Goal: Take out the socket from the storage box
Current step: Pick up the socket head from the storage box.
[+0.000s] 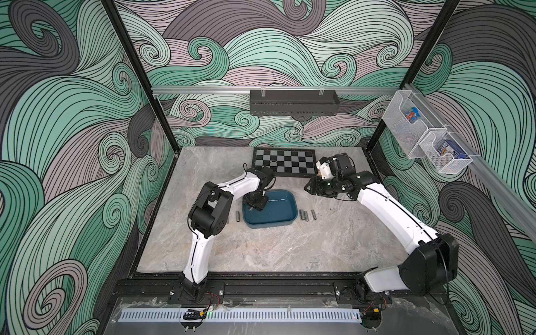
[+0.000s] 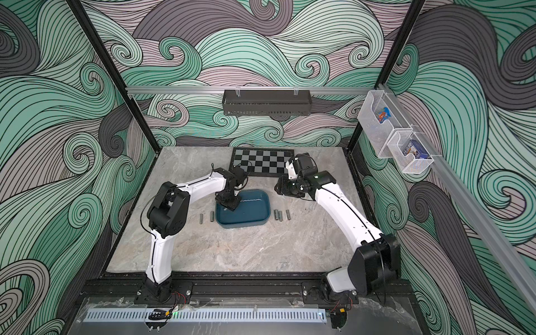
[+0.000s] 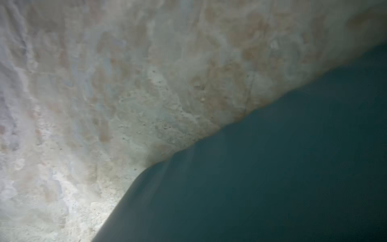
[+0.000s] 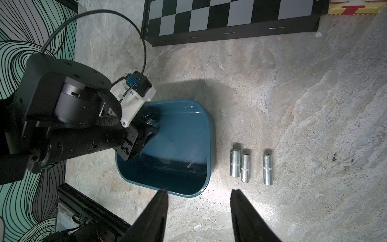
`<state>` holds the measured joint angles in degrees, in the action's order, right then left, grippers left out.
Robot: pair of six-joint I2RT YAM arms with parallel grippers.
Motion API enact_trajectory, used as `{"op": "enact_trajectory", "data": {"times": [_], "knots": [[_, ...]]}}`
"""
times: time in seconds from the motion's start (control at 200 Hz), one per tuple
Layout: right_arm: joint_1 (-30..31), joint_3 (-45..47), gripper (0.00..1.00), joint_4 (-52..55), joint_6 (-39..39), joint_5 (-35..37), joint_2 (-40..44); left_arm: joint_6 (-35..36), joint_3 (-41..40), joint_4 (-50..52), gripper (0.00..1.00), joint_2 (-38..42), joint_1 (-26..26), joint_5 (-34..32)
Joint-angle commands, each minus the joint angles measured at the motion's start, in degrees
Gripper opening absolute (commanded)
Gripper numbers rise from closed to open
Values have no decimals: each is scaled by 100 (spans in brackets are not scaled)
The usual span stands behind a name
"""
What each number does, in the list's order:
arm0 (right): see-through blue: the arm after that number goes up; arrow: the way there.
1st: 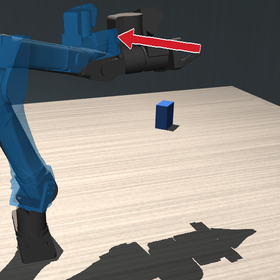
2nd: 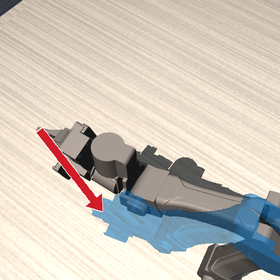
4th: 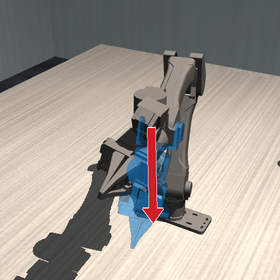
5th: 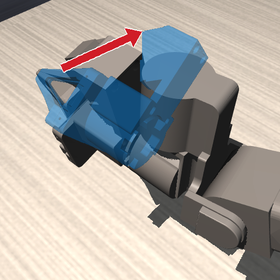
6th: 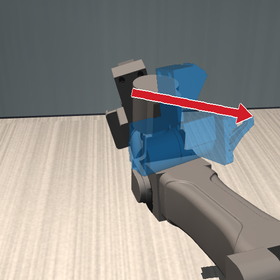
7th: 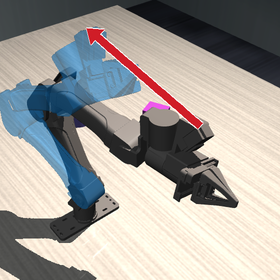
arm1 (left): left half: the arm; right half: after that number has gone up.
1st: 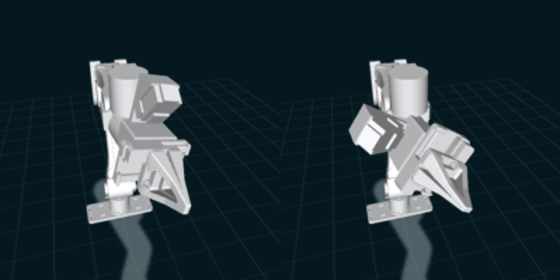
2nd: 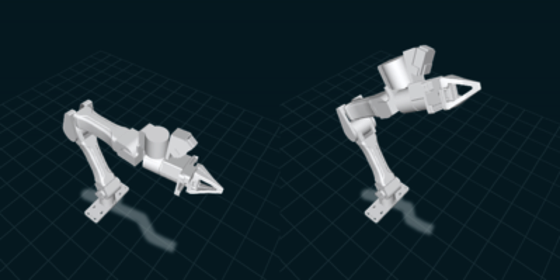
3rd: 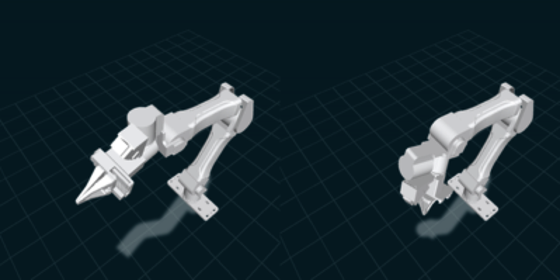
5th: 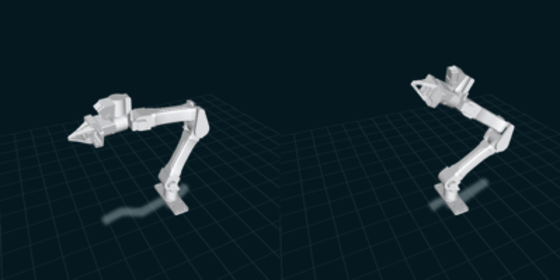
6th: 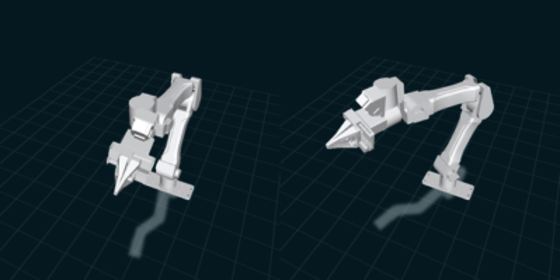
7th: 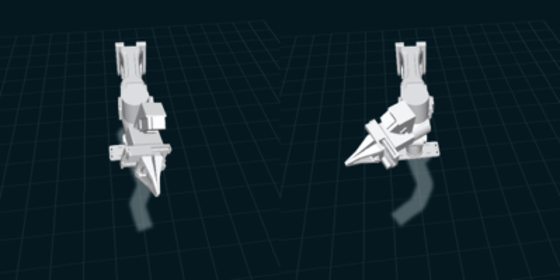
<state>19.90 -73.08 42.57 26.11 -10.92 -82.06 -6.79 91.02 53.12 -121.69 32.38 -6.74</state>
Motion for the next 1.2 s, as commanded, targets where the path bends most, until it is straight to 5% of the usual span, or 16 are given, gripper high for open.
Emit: {"op": "enact_trajectory", "data": {"times": [0.0, 0.67, 1.001, 1.196], "knots": [[-39, 31, 53, -67, 23, -105, 72, -81, -53, -57, 48, -125, -48, 207], [-48, 201, 53, -152, 43, -171, 135, -927, -164, -316, 0, 190, 49, 105], [-83, 274, 54, -221, 96, -176, 112, -1138, -141, 161, 0, 1573, 84, -229], [-83, 419, 53, -341, 168, -242, 103, -1217, -849, 357, 0, 2653, -424, -535]]}}
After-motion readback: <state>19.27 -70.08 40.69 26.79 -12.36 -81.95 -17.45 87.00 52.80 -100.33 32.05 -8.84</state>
